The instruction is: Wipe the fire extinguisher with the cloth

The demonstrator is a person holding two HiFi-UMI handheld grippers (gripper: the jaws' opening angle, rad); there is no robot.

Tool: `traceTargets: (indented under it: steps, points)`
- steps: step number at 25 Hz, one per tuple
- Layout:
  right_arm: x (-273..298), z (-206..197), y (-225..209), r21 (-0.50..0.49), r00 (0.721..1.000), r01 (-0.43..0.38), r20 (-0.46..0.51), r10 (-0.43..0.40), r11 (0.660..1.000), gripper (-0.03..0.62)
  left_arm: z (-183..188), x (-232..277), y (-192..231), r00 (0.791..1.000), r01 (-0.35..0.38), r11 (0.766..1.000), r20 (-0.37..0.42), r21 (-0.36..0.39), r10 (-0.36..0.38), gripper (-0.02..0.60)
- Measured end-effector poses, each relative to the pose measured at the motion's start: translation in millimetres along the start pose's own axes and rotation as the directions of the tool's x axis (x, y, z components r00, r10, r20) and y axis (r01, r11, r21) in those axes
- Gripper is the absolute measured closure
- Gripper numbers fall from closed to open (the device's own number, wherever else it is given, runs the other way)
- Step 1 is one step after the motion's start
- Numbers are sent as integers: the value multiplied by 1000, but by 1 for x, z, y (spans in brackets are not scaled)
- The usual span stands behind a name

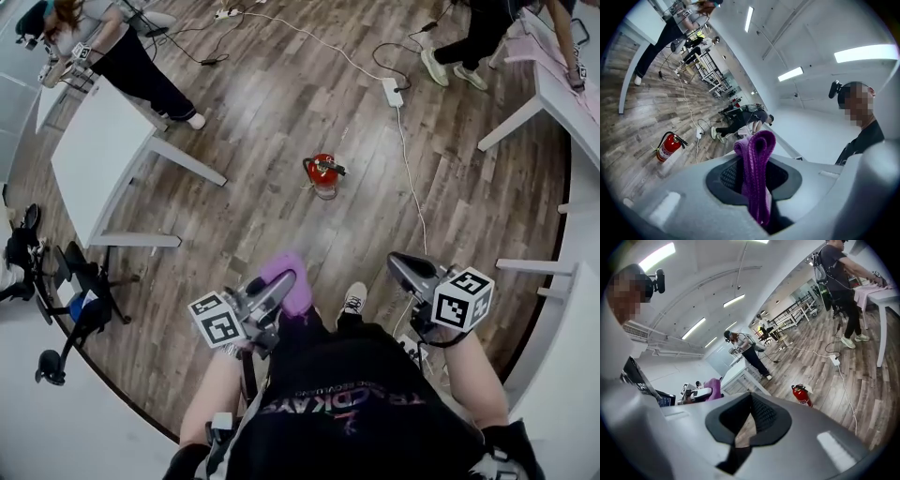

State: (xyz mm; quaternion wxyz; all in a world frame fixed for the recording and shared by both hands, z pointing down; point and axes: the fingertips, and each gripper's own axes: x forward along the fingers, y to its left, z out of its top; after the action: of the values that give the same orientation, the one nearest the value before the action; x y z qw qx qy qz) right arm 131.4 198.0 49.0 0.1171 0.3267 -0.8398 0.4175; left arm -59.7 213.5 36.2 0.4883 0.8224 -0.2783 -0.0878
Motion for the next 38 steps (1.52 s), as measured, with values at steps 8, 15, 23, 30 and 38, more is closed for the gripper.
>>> traceTargets:
  steps: [8,15,23,30,38]
  points:
    - [24,49,-21,4,999,12,42,-12,1000,563,28,7,38,998,-22,997,60,-72,27,511]
    - [65,91,-22,12,995,61,76,-62,998,589,82,11,94,995,-2,991,96,-134,15,511]
    - [108,124,-53,-2,996,71,49,-71,997,589,119,22,138,994,-34,988,96,-148,48,511]
    - [162,138,-119,-49,992,-12,-123,6,999,589,101,49,189,977,-124,973,149,-197,155,511]
    - [219,147,-217,-131,930,-172,-349,117,976,591,57,99,273,891,-214,914,315,-344,327,511]
